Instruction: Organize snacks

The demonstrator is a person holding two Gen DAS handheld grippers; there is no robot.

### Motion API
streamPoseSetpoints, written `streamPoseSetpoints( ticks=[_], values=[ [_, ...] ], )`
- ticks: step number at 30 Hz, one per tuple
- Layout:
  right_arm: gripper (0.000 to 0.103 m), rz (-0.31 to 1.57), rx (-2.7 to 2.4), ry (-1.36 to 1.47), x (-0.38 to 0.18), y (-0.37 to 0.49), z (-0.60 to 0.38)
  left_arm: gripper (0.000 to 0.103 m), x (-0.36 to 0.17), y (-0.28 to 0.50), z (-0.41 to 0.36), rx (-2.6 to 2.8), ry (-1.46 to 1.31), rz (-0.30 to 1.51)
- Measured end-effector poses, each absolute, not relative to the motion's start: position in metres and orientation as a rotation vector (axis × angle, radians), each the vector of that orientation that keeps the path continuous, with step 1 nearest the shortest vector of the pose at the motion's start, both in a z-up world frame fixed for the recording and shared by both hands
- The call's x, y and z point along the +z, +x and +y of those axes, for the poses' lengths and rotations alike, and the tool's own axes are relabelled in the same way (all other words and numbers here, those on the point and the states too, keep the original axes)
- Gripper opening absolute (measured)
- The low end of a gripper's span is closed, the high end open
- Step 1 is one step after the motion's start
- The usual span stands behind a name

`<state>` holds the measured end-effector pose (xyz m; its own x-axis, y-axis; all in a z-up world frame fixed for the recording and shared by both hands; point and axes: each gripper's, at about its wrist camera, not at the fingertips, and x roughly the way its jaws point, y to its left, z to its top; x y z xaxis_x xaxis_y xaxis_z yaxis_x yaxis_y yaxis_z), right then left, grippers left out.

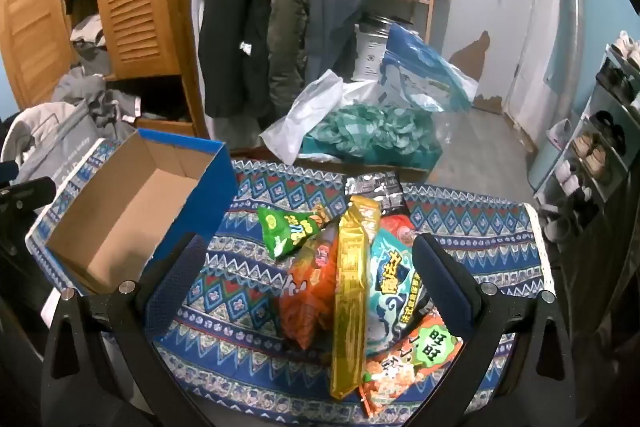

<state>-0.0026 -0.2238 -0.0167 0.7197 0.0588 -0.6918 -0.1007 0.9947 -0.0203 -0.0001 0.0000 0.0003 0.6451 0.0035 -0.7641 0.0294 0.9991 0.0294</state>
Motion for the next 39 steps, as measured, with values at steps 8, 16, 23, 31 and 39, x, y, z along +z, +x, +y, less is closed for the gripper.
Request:
streamPoseSetpoints(
  ticks=[8,16,23,31,39],
  values=[
    [0.101,0.767,0.085,-0.059,-0.016,-0.003,-0.226,0.097,0.005,0.011,0.012,-0.033,0.003,0.887],
    [0.101,0.766,0.088,-0.054,-0.015,-0.003,-0.227,0.097,0.003,0.002,-0.003,-0.036,0.041,0.859],
    [0.101,0.767,0.087,-0.053,-0.014,-0.002,-0.228,0.097,0.001,-0.001,-0.006,-0.04,0.034,0.869],
    [0.101,0.768,0.089,-0.05,-0.016,-0.003,-0.229,0.097,-0.001,-0.001,-0.007,-0.043,0.032,0.871],
    [0.101,0.769,0.089,-0.05,-0.016,-0.004,-0.228,0.097,-0.002,-0.002,-0.008,-0.046,0.031,0.881]
  ],
)
